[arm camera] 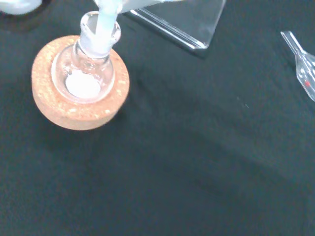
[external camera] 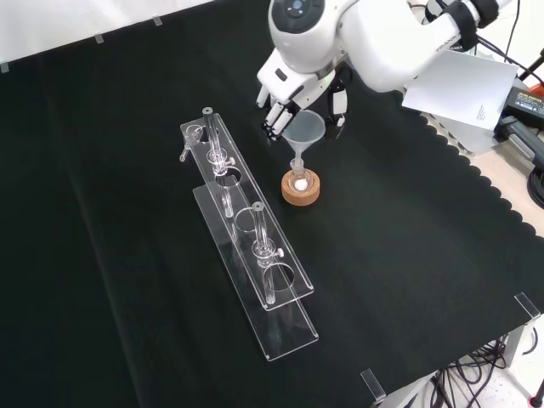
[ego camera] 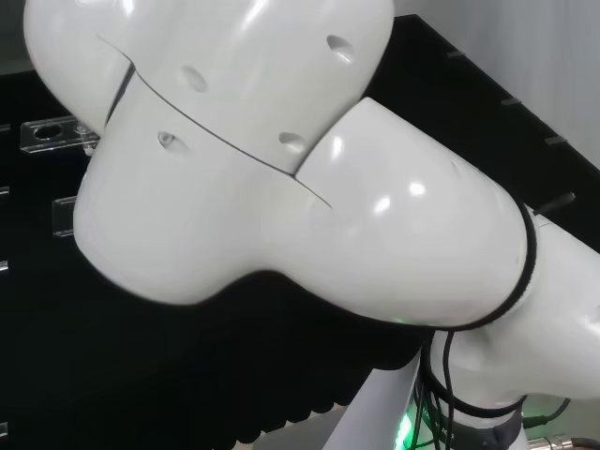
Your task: Remove the funnel from the round-bottom flask.
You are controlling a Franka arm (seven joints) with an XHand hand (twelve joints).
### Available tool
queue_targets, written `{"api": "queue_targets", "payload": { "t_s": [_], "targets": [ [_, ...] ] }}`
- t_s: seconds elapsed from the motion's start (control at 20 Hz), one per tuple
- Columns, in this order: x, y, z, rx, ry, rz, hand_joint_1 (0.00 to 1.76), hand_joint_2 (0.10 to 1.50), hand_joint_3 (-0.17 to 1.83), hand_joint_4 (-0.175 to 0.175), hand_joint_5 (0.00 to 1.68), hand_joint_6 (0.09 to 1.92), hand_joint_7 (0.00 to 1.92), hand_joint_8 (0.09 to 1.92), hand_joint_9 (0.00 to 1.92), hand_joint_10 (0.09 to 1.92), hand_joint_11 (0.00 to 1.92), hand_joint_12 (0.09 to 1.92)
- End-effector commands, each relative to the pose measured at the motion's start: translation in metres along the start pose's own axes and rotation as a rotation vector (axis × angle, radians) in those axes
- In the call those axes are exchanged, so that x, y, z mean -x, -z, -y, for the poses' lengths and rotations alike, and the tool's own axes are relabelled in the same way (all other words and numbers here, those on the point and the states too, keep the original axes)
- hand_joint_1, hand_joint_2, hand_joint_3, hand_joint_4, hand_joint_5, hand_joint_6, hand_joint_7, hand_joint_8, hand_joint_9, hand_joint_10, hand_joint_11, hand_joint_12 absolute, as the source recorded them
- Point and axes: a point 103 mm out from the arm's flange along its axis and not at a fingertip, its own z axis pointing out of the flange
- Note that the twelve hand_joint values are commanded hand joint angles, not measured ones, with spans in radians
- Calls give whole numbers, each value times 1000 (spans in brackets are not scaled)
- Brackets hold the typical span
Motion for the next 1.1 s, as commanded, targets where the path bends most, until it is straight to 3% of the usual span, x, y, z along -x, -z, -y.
{"api": "queue_targets", "payload": {
  "t_s": [0.05, 0.65, 1.1],
  "targets": [
    [19, 13, 14, -100, -26, 0, 786, 808, 514, 29, 891, 663, 941, 604, 1303, 296, 843, 1177],
    [39, 56, 58, -18, -77, -19, 777, 805, 517, 29, 885, 684, 931, 609, 1303, 288, 835, 1180],
    [57, 83, 78, 4, -131, -31, 771, 802, 518, 32, 891, 696, 926, 612, 1301, 284, 835, 1182]
  ]
}}
